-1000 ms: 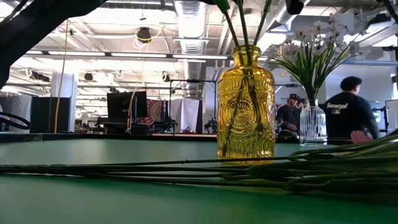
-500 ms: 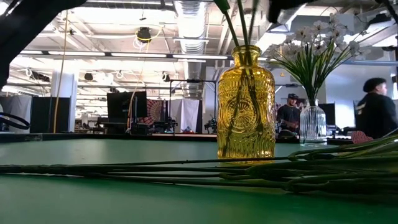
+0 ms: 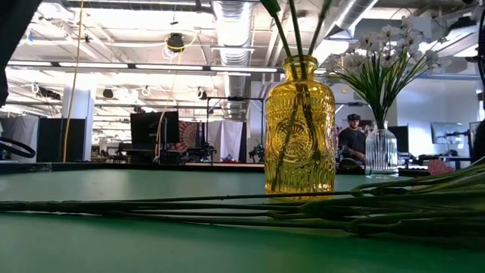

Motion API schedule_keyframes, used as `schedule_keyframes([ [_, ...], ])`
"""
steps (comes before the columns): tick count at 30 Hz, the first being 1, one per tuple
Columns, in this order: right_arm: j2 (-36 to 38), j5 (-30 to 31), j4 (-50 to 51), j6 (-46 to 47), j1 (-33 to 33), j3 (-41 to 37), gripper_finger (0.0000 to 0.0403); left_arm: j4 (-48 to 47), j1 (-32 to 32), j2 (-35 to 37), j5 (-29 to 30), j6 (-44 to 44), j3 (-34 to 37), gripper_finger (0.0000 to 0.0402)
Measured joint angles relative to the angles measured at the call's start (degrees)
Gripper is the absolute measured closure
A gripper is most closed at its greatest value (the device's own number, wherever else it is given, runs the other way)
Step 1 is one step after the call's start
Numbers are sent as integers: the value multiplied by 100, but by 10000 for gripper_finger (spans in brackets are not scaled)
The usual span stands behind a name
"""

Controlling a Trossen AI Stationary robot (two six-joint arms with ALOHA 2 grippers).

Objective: Sort flowers into vase by color
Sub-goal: Put the left pink flowers into the bottom transparent vase

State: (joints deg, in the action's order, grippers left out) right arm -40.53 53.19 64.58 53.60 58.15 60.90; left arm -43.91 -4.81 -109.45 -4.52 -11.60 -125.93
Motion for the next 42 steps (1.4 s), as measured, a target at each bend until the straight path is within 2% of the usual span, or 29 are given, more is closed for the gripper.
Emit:
schedule_keyframes([
  [5,60,-91,10,368,187,0,378,-237,-129,540,723,-133,76,198],
  [11,-147,-12,20,1065,957,0,378,-267,-413,1418,885,231,890,198],
  [19,-878,875,839,2981,1867,-2,378,1120,-408,2475,1047,806,2903,198],
  [25,-1165,972,876,3574,2021,-2,378,2231,-432,2890,1123,1092,3960,198],
  [27,-1215,966,843,3699,2023,-2,377,2480,-443,2945,1128,1143,4117,198],
  [42,-1932,592,912,4348,2021,-2,377,2496,-440,2953,1124,1351,4155,198],
])
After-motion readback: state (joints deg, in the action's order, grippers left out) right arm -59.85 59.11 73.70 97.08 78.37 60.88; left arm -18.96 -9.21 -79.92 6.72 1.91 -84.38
